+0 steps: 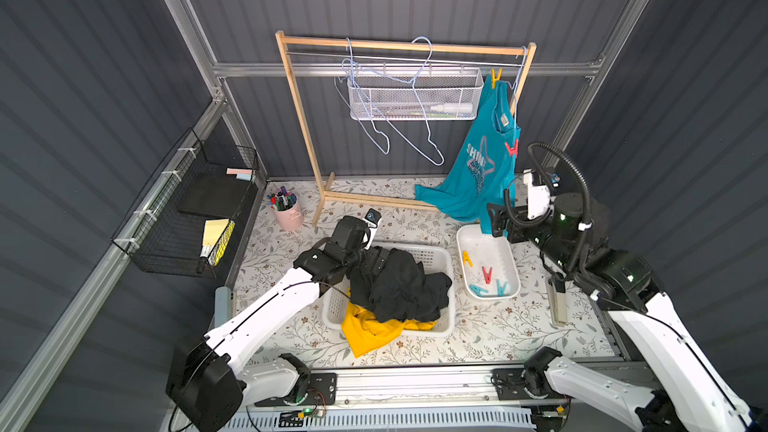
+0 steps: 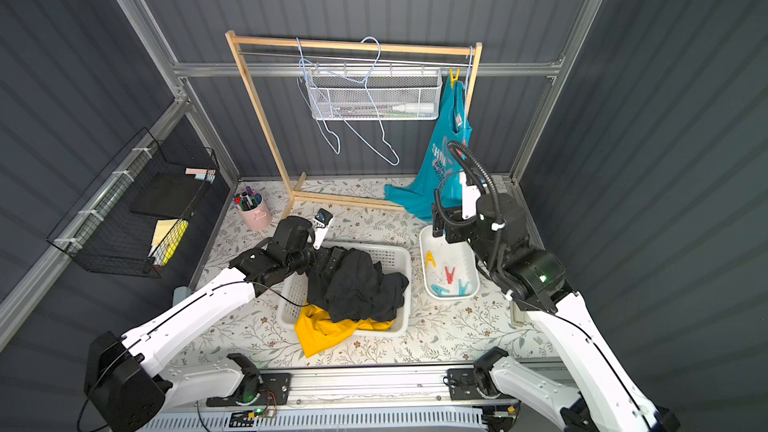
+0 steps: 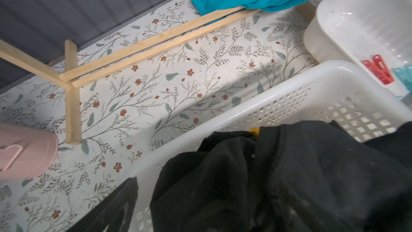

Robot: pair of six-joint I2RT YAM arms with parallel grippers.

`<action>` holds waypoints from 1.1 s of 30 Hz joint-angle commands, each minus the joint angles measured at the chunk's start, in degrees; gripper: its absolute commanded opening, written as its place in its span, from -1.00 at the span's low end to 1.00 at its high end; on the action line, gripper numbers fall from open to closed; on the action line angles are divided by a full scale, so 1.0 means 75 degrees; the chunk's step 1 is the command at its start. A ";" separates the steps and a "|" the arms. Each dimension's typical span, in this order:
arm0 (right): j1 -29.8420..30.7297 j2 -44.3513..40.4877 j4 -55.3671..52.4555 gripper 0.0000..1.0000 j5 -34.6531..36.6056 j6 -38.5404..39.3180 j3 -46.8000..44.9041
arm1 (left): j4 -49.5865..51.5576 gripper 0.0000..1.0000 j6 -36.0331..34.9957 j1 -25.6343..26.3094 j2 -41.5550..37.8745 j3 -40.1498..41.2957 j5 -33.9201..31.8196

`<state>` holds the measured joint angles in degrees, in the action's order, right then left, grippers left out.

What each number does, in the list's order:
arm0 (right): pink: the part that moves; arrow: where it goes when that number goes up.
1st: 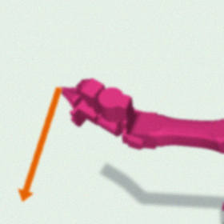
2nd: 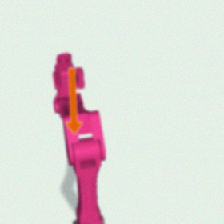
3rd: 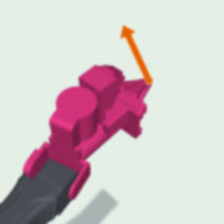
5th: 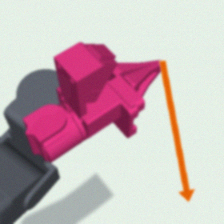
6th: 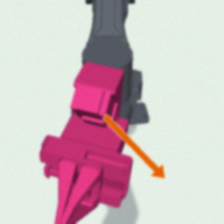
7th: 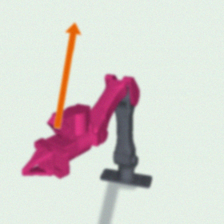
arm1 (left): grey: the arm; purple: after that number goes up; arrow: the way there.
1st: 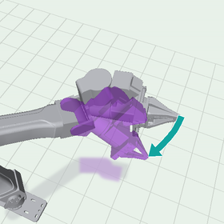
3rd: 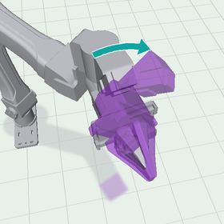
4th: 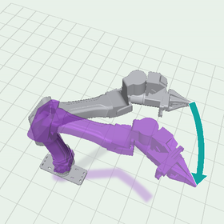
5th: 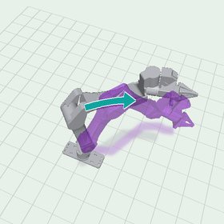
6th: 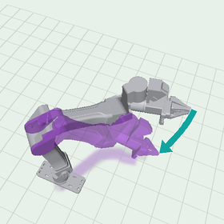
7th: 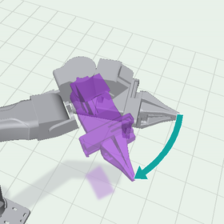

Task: Remove the clothespins securing t-shirts to the hanger
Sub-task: Pick up the hanger from the clothes rail.

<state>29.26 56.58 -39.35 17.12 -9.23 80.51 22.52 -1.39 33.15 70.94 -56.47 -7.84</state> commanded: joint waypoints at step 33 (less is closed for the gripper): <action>-0.2412 0.2358 0.0233 0.15 -0.2258 -0.0165 0.2019 | 0.0137 1.00 -0.0414 -0.0184 0.0157 0.0130 -0.0490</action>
<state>11.46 72.77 -37.65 1.98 -10.85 93.89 23.44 -3.77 32.14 74.02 -56.45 -12.38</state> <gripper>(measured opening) 0.599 0.996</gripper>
